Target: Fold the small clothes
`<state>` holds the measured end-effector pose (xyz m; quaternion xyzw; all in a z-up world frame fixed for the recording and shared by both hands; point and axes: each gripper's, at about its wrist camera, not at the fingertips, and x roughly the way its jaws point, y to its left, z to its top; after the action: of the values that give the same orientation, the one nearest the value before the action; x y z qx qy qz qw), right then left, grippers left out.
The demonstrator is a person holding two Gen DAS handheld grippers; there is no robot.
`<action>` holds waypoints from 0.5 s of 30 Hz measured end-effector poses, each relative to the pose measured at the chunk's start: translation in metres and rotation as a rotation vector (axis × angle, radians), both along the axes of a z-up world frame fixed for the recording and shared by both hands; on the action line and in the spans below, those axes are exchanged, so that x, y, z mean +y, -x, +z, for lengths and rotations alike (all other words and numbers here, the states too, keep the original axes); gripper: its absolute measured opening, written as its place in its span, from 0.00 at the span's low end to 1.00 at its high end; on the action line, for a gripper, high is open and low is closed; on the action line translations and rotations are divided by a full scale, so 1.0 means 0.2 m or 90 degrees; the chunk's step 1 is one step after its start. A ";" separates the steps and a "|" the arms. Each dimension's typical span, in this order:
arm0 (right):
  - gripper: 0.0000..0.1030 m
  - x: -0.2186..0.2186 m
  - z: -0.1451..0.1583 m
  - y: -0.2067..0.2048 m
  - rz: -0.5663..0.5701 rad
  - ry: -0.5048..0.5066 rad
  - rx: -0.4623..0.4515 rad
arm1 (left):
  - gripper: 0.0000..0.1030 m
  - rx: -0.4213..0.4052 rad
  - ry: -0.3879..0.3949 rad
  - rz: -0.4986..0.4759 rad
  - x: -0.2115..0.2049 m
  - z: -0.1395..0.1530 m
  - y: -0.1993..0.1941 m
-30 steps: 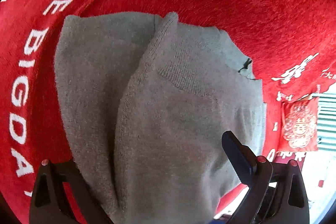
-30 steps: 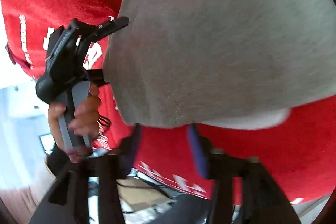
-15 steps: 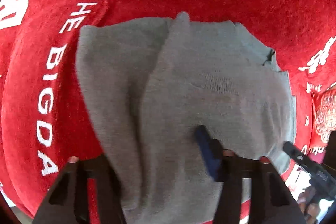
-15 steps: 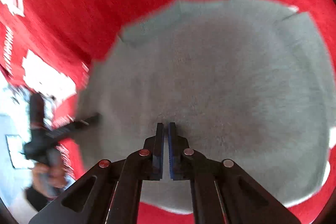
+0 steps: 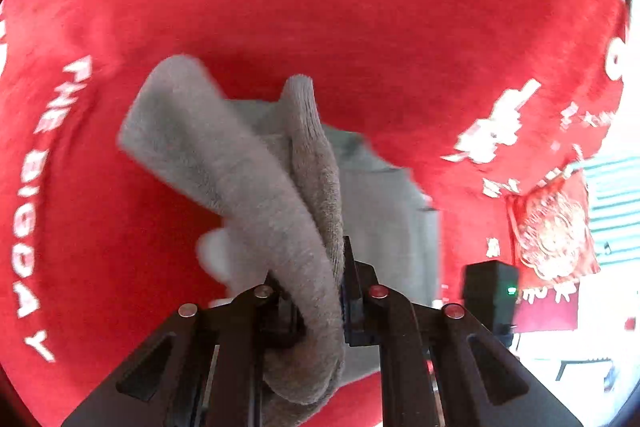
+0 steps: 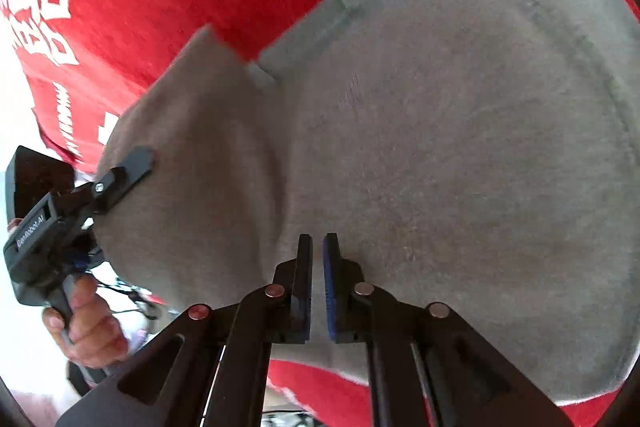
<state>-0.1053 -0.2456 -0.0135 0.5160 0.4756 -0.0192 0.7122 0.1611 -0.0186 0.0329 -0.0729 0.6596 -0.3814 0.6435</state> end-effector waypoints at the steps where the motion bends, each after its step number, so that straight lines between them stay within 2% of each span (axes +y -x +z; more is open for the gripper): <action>1: 0.08 -0.03 0.03 0.03 -0.012 -0.002 -0.012 | 0.15 -0.001 0.008 -0.016 -0.08 0.02 0.04; 4: 0.08 -0.15 0.05 0.14 -0.051 -0.010 -0.029 | 0.15 -0.014 0.017 -0.065 -0.33 0.05 0.16; 7: 0.08 -0.23 -0.02 0.27 -0.084 -0.023 -0.003 | 0.15 -0.023 0.013 -0.123 -0.60 0.02 0.33; 11: 0.08 -0.29 -0.13 0.39 -0.118 -0.063 0.023 | 0.15 -0.063 -0.033 -0.206 -0.90 -0.08 0.55; 15: 0.08 -0.31 -0.15 0.48 -0.141 -0.086 0.017 | 0.16 -0.045 -0.093 -0.239 -1.04 -0.19 0.66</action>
<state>-0.2008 -0.3078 -0.0439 0.6122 0.4251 -0.0725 0.6628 0.0289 -0.2265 -0.0056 0.1112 0.6646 -0.4482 0.5874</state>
